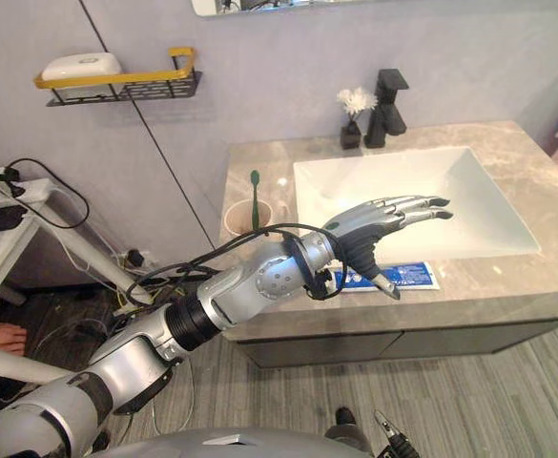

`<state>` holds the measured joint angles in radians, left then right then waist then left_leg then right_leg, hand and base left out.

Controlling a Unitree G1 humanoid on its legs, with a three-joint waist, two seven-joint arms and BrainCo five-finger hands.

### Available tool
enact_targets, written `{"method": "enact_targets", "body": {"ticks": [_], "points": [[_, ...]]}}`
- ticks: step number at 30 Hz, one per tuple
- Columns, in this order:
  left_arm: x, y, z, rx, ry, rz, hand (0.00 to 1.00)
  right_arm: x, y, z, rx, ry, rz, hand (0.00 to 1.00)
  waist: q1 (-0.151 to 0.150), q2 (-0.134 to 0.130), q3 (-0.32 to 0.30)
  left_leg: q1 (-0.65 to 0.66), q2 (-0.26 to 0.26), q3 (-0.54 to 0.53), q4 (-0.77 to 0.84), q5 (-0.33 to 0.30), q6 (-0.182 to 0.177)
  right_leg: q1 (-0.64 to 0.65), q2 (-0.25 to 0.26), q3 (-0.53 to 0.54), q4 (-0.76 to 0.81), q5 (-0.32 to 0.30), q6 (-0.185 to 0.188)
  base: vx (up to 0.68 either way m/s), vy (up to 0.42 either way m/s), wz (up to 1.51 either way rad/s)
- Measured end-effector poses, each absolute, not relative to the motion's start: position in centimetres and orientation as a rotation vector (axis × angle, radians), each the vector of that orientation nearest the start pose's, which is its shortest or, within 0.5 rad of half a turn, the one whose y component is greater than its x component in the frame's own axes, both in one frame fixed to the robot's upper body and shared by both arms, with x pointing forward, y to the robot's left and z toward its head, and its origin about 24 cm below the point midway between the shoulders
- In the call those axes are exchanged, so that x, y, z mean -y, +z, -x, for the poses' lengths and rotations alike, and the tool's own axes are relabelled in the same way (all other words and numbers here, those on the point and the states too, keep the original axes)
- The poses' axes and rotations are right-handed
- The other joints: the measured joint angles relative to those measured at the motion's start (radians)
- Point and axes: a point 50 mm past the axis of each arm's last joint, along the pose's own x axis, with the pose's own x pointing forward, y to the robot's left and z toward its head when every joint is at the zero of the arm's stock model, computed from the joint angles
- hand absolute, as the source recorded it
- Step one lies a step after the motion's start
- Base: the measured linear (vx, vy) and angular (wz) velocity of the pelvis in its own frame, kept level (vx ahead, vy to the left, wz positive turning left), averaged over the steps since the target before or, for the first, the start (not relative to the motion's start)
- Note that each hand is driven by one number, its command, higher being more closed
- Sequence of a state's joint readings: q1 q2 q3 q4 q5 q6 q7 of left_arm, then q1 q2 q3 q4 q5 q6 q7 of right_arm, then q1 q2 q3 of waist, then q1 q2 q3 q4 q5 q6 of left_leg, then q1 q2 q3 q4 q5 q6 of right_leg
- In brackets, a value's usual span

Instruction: Organize washtable

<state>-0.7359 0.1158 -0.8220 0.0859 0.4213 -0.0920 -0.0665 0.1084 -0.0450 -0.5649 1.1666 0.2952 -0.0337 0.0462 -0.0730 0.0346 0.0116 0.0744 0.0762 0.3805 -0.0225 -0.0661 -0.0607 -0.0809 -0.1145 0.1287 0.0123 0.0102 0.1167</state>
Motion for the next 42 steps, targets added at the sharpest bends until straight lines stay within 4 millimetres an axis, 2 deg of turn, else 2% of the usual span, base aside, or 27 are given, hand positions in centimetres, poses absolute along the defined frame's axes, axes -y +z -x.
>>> {"method": "enact_targets", "body": {"ticks": [8, 16, 20, 24, 33, 42], "points": [[6.2, 14.9, -26.2, 0.741, -0.895, -0.884, 0.0, 21.8, -16.8, -5.3, -1.047, -0.727, -0.57, 0.0, -0.001, -0.001, 0.012, -0.003, 0.0, 0.003, 0.003, -0.004, 0.0, -0.003, -0.001, 0.005, 0.0, 0.001, 0.001, 0.0, 0.004, -0.01], [6.1, 14.2, -26.7, 0.696, -0.894, -0.914, 0.0, 21.8, -16.8, -5.4, -1.045, -0.728, -0.57, 0.0, 0.001, 0.0, 0.023, -0.019, 0.0, -0.021, 0.009, -0.004, 0.0, -0.004, -0.006, -0.016, -0.002, 0.001, 0.001, 0.01, -0.001, 0.09], [5.8, 13.2, -26.3, 0.655, -0.91, -0.896, 0.0, 21.8, -16.8, -5.3, -1.047, -0.728, -0.57, 0.0, 0.001, 0.0, 0.023, -0.02, 0.0, -0.041, 0.013, -0.004, 0.0, 0.009, -0.009, -0.033, -0.003, 0.0, 0.002, 0.0, 0.0, 0.14], [5.2, 11.3, -25.8, 0.579, -0.93, -0.872, 0.0, 21.8, -16.8, -5.4, -1.049, -0.722, -0.565, 0.0, 0.003, -0.001, 0.023, -0.031, -0.002, -0.065, 0.015, -0.002, 0.001, 0.012, -0.014, -0.055, -0.005, 0.0, 0.002, -0.02, -0.002, 0.15], [5.7, 10.3, -24.9, 0.564, -0.983, -0.879, 0.0, 21.8, -16.8, -6.0, -1.055, -0.685, -0.537, 0.0, 0.003, -0.003, 0.025, -0.036, -0.002, -0.081, 0.016, 0.001, 0.002, 0.014, -0.014, -0.067, -0.005, -0.001, 0.002, 0.0, -0.004, 0.04], [4.8, 8.4, -24.6, 0.487, -0.992, -0.875, 0.0, 21.7, -16.6, -7.1, -1.041, -0.655, -0.529, 0.0, 0.0, -0.01, 0.03, -0.031, -0.004, -0.103, -0.001, 0.015, -0.002, 0.034, -0.014, -0.099, -0.027, 0.001, -0.002, 0.0, -0.007, 0.07]]}}
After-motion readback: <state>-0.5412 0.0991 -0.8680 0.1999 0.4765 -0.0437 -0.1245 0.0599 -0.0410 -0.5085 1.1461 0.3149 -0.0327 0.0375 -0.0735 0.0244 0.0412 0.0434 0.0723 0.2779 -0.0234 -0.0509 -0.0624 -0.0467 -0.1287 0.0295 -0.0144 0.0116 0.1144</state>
